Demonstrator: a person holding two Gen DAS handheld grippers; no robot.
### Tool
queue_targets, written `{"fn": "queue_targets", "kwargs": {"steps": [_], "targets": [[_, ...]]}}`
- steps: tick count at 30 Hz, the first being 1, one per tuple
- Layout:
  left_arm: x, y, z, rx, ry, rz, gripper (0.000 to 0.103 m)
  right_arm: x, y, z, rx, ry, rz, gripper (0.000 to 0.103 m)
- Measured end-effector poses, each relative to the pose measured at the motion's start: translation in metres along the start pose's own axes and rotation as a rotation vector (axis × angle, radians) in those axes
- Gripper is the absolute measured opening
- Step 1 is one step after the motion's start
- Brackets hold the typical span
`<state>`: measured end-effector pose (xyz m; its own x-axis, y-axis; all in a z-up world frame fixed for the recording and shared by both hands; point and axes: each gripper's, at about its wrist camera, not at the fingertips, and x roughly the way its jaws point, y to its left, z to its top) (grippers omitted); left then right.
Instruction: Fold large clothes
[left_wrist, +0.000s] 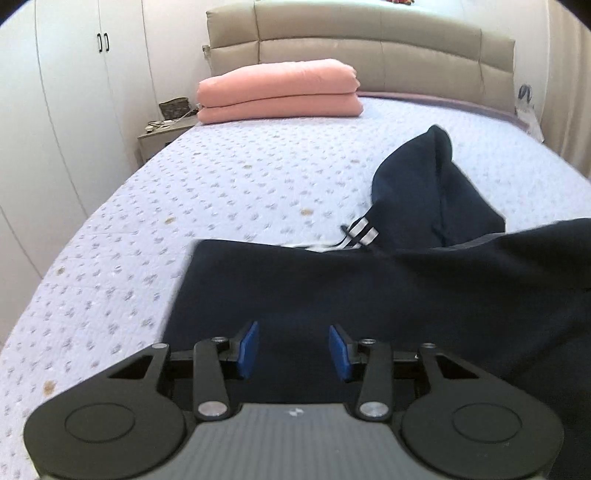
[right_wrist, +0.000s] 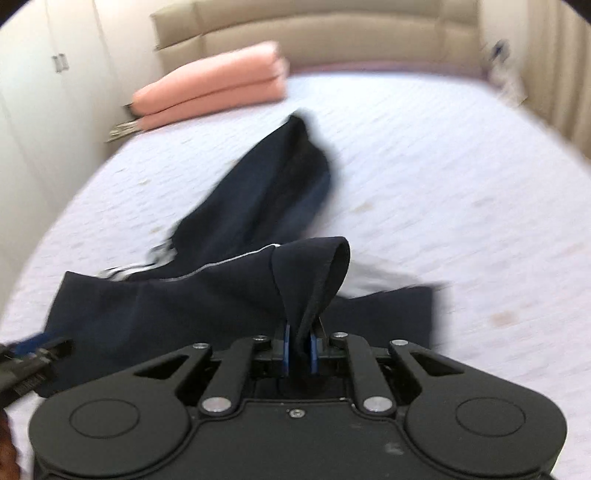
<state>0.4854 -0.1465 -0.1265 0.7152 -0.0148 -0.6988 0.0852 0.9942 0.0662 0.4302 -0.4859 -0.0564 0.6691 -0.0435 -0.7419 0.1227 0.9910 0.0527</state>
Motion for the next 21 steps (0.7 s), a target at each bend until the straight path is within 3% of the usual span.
{"fn": "queue_targets", "kwargs": {"steps": [2,5,7,8,10,13,14,15,16,18,21], "targets": [[0.005,-0.004,0.003,0.014,-0.007,-0.019,0.044,0.004,-0.018,-0.002,0.036,0.058,-0.030,0.018],[0.030,-0.015,-0.001,0.068,0.054,0.025,0.045,0.051,-0.034,-0.022,0.071,0.241,-0.102,0.061],[0.056,-0.020,-0.009,0.104,0.143,0.063,0.038,0.071,-0.045,-0.031,0.084,0.333,-0.233,0.040],[0.059,-0.019,-0.011,0.098,0.148,0.052,0.036,0.065,-0.049,-0.028,0.102,0.310,-0.250,0.038],[0.044,-0.010,-0.002,0.051,0.089,-0.028,0.037,0.037,-0.047,-0.017,0.098,0.172,-0.245,0.040],[0.022,-0.006,0.015,0.028,0.004,-0.104,0.042,0.019,-0.023,-0.006,0.025,0.067,-0.161,0.042],[0.021,-0.008,0.019,0.029,-0.001,-0.122,0.041,0.021,-0.016,-0.006,0.018,0.058,-0.108,0.036],[0.024,-0.010,0.022,0.028,-0.001,-0.143,0.040,0.028,-0.008,-0.006,0.006,0.062,-0.079,0.013],[0.030,-0.013,0.025,0.030,0.005,-0.164,0.034,0.038,-0.001,-0.008,-0.024,0.076,-0.087,0.001],[0.040,-0.020,0.026,0.026,0.006,-0.167,0.016,0.054,0.009,-0.017,-0.067,0.088,-0.135,0.000],[0.046,-0.028,0.023,0.055,-0.050,-0.134,0.015,0.077,0.013,-0.032,-0.064,0.167,-0.171,0.000]]}}
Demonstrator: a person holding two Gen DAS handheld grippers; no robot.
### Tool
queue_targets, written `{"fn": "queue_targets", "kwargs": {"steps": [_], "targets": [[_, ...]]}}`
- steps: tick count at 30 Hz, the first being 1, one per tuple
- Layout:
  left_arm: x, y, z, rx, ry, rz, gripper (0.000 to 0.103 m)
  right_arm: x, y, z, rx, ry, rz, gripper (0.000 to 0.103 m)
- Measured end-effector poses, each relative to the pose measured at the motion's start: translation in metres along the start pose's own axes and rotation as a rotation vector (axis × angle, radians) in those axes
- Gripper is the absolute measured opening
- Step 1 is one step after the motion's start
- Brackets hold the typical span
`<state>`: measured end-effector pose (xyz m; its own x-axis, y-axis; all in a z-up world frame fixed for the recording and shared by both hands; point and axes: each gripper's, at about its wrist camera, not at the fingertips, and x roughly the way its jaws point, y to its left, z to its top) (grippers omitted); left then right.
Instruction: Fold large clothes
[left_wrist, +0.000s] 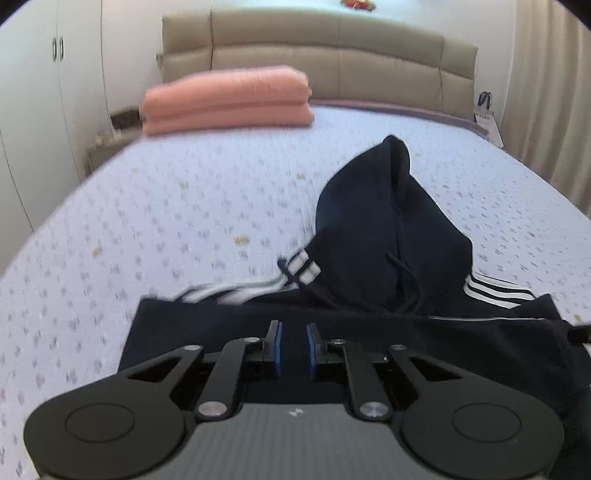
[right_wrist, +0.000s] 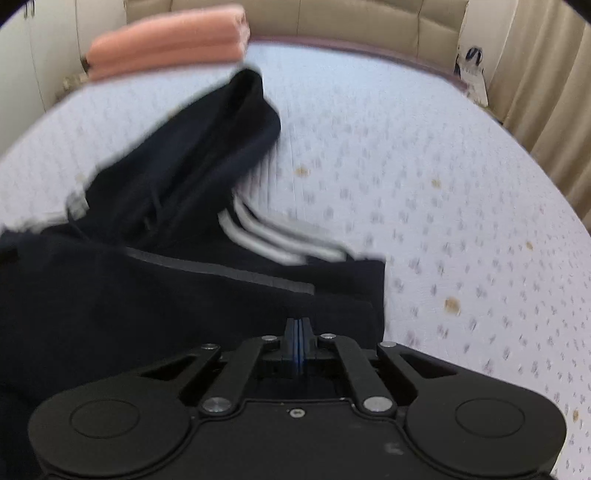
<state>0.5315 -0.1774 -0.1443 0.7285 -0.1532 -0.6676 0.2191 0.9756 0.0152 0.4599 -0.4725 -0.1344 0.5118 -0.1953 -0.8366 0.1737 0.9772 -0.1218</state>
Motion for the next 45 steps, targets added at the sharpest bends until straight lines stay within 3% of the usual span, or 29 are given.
{"fn": "queue_targets", "kwargs": {"steps": [2,4,7,9,11,16,19,20,21,23,25,27,29,31,32,38,39,40,41,45], "targets": [[0.023,-0.006,-0.006,0.041,0.073,0.032,0.015,0.022,-0.010,-0.006,0.025,0.106,0.004,0.000],[0.056,-0.001,-0.023,0.054,0.213,0.060,0.012,0.021,-0.013,-0.003,0.021,0.116,0.029,0.000],[0.031,0.003,-0.007,0.042,0.135,0.013,0.015,0.010,-0.029,0.018,0.025,0.134,0.130,0.000],[0.006,0.006,0.013,0.031,0.029,-0.025,0.019,-0.002,-0.034,0.034,0.007,0.071,0.157,0.003],[0.001,0.003,0.036,0.082,-0.026,-0.046,0.019,-0.009,-0.035,0.056,-0.024,-0.002,0.157,0.006],[0.063,-0.005,0.094,0.141,-0.065,-0.097,0.019,0.022,-0.038,0.126,0.025,-0.161,0.206,0.008],[0.107,-0.008,0.118,0.121,-0.034,-0.096,0.025,0.055,-0.035,0.160,0.091,-0.189,0.272,0.010],[0.123,-0.008,0.124,0.102,-0.025,-0.097,0.028,0.068,-0.036,0.171,0.128,-0.188,0.295,0.014],[0.139,-0.008,0.130,0.082,-0.023,-0.099,0.032,0.080,-0.035,0.180,0.166,-0.188,0.309,0.030],[0.170,-0.007,0.142,0.057,-0.013,-0.093,0.032,0.100,-0.035,0.192,0.226,-0.191,0.341,0.049],[0.204,-0.002,0.156,0.028,0.019,-0.119,0.035,0.120,-0.036,0.200,0.239,-0.199,0.348,0.059],[0.237,0.005,0.168,0.002,0.074,-0.177,0.048,0.139,-0.037,0.208,0.219,-0.189,0.381,0.069],[0.262,0.012,0.175,-0.041,0.139,-0.243,0.051,0.159,-0.037,0.214,0.204,-0.145,0.429,0.069],[0.283,0.019,0.181,-0.091,0.213,-0.375,0.065,0.169,-0.036,0.217,0.206,-0.117,0.441,0.069],[0.290,0.021,0.180,-0.119,0.235,-0.415,0.066,0.173,-0.036,0.218,0.212,-0.107,0.441,0.069],[0.332,0.037,0.184,-0.320,0.311,-0.577,0.062,0.200,-0.033,0.231,0.282,-0.031,0.522,0.066],[0.337,0.037,0.184,-0.352,0.324,-0.617,0.050,0.205,-0.030,0.232,0.287,-0.007,0.517,0.051],[0.341,0.034,0.184,-0.364,0.339,-0.631,0.019,0.204,-0.029,0.232,0.284,-0.011,0.516,0.038],[0.340,0.030,0.186,-0.353,0.343,-0.614,0.007,0.203,-0.029,0.232,0.285,-0.019,0.526,0.013],[0.311,0.015,0.191,-0.287,0.260,-0.551,0.005,0.173,-0.038,0.224,0.294,-0.083,0.531,0.009]]}}
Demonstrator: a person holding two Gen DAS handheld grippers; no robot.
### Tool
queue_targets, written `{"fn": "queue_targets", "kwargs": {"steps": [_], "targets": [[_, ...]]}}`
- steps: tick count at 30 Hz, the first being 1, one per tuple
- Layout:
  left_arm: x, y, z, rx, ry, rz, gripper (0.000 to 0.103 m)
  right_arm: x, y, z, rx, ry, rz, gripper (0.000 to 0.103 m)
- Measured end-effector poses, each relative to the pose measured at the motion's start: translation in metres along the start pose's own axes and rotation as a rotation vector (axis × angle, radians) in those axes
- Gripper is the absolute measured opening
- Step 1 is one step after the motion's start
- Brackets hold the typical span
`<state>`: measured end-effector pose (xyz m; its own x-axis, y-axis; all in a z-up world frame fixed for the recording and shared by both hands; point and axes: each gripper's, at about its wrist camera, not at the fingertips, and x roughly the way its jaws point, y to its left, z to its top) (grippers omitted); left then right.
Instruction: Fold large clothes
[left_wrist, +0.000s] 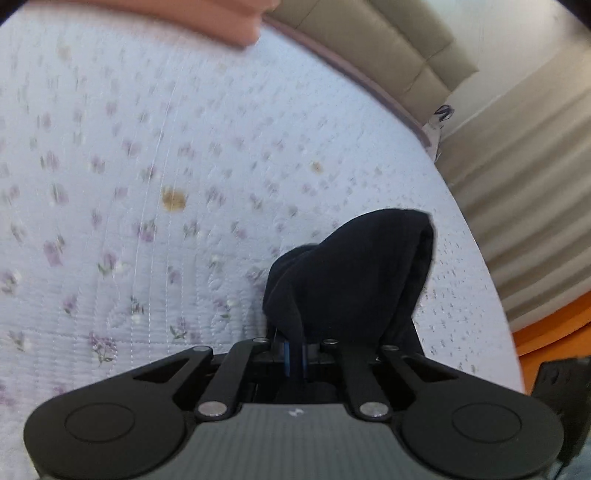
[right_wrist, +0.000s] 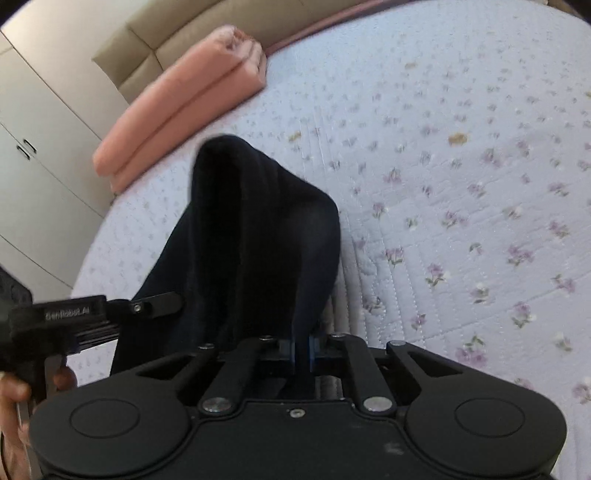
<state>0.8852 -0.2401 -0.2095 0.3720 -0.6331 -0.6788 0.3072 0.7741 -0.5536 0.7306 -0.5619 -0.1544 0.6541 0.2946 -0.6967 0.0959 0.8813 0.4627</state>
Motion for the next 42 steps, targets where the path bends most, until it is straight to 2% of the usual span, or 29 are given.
{"fn": "queue_targets", "kwargs": {"steps": [7,10,13,18,22,23,25,26,27,29,31,32,33,35,36,37,39,41,42], "targets": [[-0.118,-0.031,-0.024,0.073,-0.228,-0.030,0.005,-0.105,0.035,-0.028,-0.092,-0.199,-0.006,0.008],[-0.162,-0.047,-0.036,0.103,-0.296,-0.038,0.005,-0.141,0.058,-0.042,-0.126,-0.266,-0.007,0.008],[-0.199,-0.066,-0.057,0.176,-0.321,-0.047,0.005,-0.189,0.085,-0.067,-0.203,-0.323,-0.006,0.008],[-0.258,-0.077,-0.113,0.226,-0.273,-0.098,0.005,-0.259,0.109,-0.125,-0.290,-0.332,-0.018,0.008],[-0.316,-0.079,-0.179,0.285,-0.209,-0.136,0.006,-0.312,0.120,-0.193,-0.369,-0.315,-0.045,0.010],[-0.328,-0.079,-0.197,0.307,-0.174,-0.147,0.008,-0.318,0.119,-0.208,-0.390,-0.300,-0.069,0.014],[-0.345,-0.068,-0.239,0.307,-0.072,-0.186,0.016,-0.321,0.110,-0.241,-0.420,-0.194,-0.126,0.030],[-0.351,-0.058,-0.259,0.277,-0.026,-0.194,0.017,-0.323,0.103,-0.257,-0.414,-0.129,-0.157,0.044],[-0.356,-0.047,-0.278,0.241,0.017,-0.199,0.020,-0.325,0.093,-0.272,-0.392,-0.063,-0.184,0.048],[-0.362,-0.019,-0.312,0.130,0.072,-0.140,0.021,-0.327,0.076,-0.290,-0.314,0.031,-0.220,0.048],[-0.365,0.006,-0.337,-0.004,0.072,-0.086,0.020,-0.326,0.063,-0.298,-0.186,0.095,-0.218,0.049],[-0.365,0.014,-0.343,-0.050,0.064,-0.091,0.020,-0.324,0.059,-0.299,-0.135,0.112,-0.202,0.052],[-0.362,0.020,-0.346,-0.096,0.053,-0.090,0.021,-0.320,0.057,-0.302,-0.078,0.129,-0.175,0.065],[-0.353,0.028,-0.347,-0.187,-0.001,-0.097,0.037,-0.307,0.061,-0.301,0.022,0.152,-0.134,0.083],[-0.345,0.033,-0.343,-0.239,-0.015,-0.120,0.064,-0.300,0.061,-0.301,0.077,0.160,-0.119,0.082],[-0.334,0.035,-0.341,-0.297,-0.027,-0.159,0.083,-0.293,0.059,-0.303,0.145,0.174,-0.095,0.082],[-0.312,0.036,-0.340,-0.357,-0.043,-0.226,0.084,-0.281,0.048,-0.306,0.293,0.208,-0.060,0.082],[-0.279,0.027,-0.340,-0.389,0.032,-0.265,0.084,-0.274,0.039,-0.315,0.429,0.215,-0.016,0.082],[-0.264,0.022,-0.341,-0.390,0.072,-0.247,0.082,-0.271,0.039,-0.318,0.461,0.217,-0.008,0.082]]}}
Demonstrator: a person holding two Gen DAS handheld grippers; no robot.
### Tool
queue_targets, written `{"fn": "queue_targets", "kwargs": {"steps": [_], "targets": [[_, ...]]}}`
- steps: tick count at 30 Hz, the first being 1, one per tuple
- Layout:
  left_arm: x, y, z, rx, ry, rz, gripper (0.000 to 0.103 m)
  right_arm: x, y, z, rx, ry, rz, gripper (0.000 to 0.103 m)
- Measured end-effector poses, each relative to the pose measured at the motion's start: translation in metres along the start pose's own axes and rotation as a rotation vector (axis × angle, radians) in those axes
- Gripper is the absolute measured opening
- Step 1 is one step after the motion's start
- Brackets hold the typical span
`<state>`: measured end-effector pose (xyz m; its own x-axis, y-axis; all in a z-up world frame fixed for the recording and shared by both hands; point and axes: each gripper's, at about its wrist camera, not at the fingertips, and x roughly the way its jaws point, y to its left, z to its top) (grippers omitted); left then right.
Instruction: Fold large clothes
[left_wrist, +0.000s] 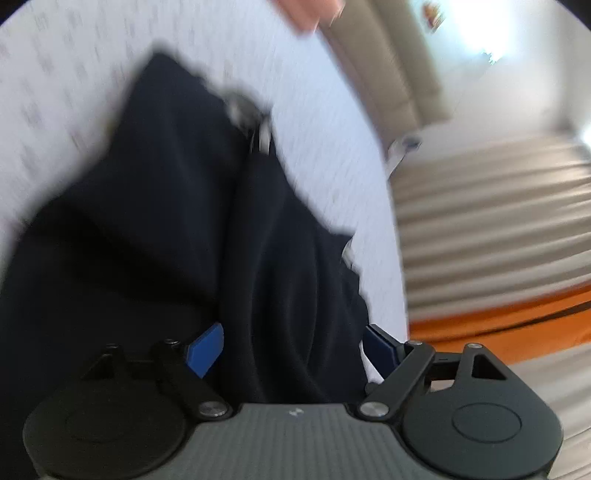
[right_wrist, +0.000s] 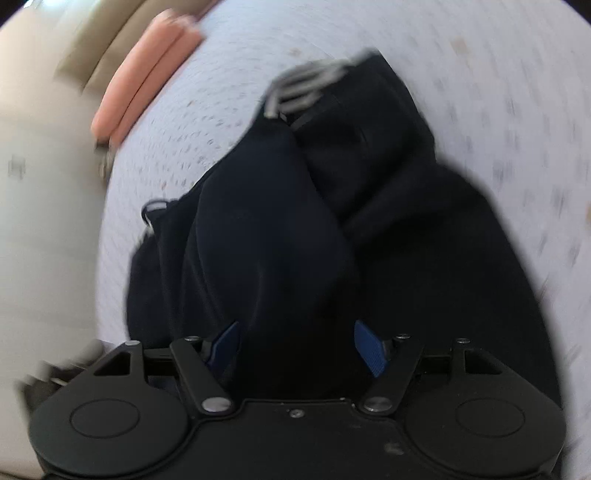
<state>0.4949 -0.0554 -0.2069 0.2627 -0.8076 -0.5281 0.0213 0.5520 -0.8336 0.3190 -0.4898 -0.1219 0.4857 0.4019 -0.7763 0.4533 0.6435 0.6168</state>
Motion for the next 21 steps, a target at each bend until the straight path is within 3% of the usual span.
{"fn": "queue_targets", "kwargs": {"steps": [2,4,6,8,11,14,17,21], "targets": [[0.033,-0.004,-0.002,0.020,0.079,0.106,0.069,0.011,0.005,-0.003,0.022,0.027,-0.004,0.083],[0.053,-0.005,-0.010,0.047,0.145,0.173,0.032,0.013,0.016,-0.005,-0.016,0.001,0.018,0.074],[0.062,-0.006,-0.010,0.050,0.164,0.170,0.011,0.008,0.038,-0.004,-0.102,-0.047,0.036,0.029],[0.050,-0.015,-0.006,0.071,0.111,0.115,0.010,-0.007,0.052,-0.001,-0.147,-0.103,0.119,0.019],[0.008,-0.023,0.003,0.048,-0.070,-0.139,0.010,-0.032,0.057,0.000,-0.208,-0.188,0.236,0.016],[-0.017,-0.019,0.016,0.057,-0.145,-0.256,0.011,-0.037,0.043,-0.004,-0.230,-0.163,0.305,0.016],[-0.015,-0.001,0.015,0.072,-0.090,-0.207,0.011,-0.026,0.024,-0.020,-0.244,-0.089,0.196,0.015],[0.010,0.030,-0.012,0.148,0.144,0.075,0.014,0.007,-0.012,-0.041,-0.207,0.081,-0.034,0.020]]}}
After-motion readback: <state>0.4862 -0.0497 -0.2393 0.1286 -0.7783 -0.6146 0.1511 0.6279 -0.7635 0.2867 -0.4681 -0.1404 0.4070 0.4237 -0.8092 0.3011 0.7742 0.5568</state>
